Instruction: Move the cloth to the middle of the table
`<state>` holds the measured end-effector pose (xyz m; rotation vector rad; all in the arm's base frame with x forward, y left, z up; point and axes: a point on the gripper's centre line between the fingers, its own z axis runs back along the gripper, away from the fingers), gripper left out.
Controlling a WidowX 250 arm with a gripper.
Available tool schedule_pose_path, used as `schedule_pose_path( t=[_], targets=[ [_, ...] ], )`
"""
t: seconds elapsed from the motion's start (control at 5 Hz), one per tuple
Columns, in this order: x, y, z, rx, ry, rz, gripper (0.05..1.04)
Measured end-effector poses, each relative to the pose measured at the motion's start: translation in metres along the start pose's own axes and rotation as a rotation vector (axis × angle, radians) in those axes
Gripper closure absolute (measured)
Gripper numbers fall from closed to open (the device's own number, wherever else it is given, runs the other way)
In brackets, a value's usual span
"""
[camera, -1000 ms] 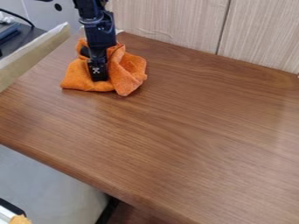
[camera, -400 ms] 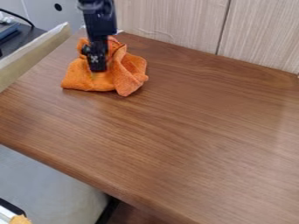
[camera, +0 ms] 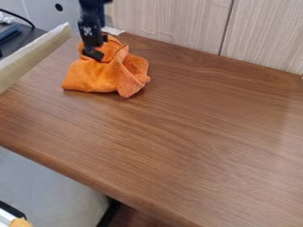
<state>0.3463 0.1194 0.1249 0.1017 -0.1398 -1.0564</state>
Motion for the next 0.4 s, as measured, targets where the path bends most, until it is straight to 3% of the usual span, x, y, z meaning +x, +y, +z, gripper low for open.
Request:
schedule_pose_path(
  t=[0.2,0.4],
  targets=[
    [-0.0047,-0.0066,0.0166,0.021,-0.027,-0.021,0.085],
    [-0.0072,-0.0055,0.0177,0.026,-0.031,-0.015,0.085]
  ],
)
